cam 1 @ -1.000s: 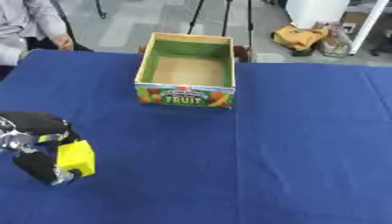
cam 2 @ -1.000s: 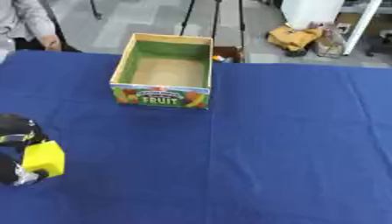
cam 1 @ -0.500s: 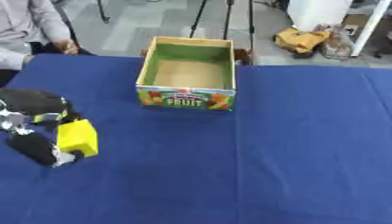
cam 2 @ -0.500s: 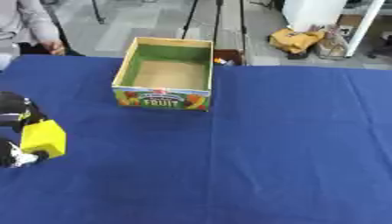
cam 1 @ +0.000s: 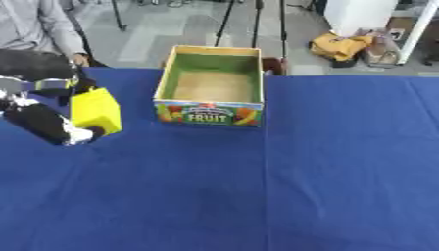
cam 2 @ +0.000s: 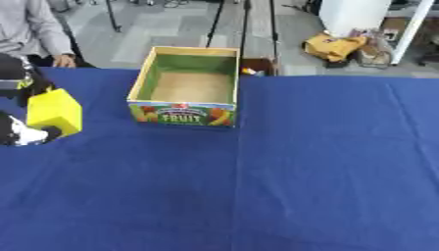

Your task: Pick up objects on the table and place them in the box.

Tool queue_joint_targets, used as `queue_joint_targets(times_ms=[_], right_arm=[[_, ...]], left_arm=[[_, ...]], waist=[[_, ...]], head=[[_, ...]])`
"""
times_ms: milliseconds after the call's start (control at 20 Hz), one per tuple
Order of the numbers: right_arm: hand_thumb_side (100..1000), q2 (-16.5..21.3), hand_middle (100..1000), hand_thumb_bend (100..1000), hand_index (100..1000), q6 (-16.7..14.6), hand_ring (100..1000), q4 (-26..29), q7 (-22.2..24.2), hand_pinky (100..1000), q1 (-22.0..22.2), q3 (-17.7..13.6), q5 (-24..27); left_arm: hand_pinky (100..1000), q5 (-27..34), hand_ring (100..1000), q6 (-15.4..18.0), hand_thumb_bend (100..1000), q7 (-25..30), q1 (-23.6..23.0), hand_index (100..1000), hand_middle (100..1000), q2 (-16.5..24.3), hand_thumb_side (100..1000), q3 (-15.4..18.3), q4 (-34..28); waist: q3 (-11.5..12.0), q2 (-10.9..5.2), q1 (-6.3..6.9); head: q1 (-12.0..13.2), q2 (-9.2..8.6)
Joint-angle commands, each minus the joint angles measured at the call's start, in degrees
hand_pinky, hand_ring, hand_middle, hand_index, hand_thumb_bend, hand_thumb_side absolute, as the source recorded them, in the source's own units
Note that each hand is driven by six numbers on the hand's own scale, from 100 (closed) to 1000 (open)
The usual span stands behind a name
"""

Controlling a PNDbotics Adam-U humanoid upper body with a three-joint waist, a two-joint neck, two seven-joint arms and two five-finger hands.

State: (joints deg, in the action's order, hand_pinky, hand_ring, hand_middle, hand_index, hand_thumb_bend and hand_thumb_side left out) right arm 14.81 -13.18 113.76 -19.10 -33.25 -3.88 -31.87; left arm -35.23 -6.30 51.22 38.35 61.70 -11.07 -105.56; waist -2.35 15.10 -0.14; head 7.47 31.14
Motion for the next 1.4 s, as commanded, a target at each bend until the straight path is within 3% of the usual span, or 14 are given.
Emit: queue_joint_targets(times_ms=[50,500,900,1400], right_arm=[[1000,1.27,726,100,871,-0.14,881,0.83,0.28,783,-0.51,0.09,-0.07],[1000,1.46,725,100,871,-0.34,881,0.83,0.61,782,-0.65,0.47,0.16],[1000,1.52,724,100,871,-0.62,882,0.83,0.85,782,-1.6,0.76,0.38],[1000,1.51,722,100,871,-0.98,882,0.83,0.94,781,-3.34,1.08,0.77]], left_arm=[[554,0.31,544,0.27,100,0.65,3.77,699,518,-0.03,658,0.3,2.08],[540,-1.74,531,1.35,100,0.75,15.46,688,507,-6.79,667,-1.02,12.27],[535,-9.9,525,4.31,100,-0.55,25.85,676,496,-14.83,668,-2.23,24.63],[520,-15.49,516,6.19,100,-4.84,32.12,665,486,-21.28,681,-0.38,37.28]], waist=[[-0.02,-1.37,0.41],[-0.17,-1.24,1.23],[-1.28,-0.09,1.73],[-3.86,2.24,2.16]], head=[[0.05,-0.01],[0.51,-0.72],[1.74,-2.06],[3.62,-4.13]])
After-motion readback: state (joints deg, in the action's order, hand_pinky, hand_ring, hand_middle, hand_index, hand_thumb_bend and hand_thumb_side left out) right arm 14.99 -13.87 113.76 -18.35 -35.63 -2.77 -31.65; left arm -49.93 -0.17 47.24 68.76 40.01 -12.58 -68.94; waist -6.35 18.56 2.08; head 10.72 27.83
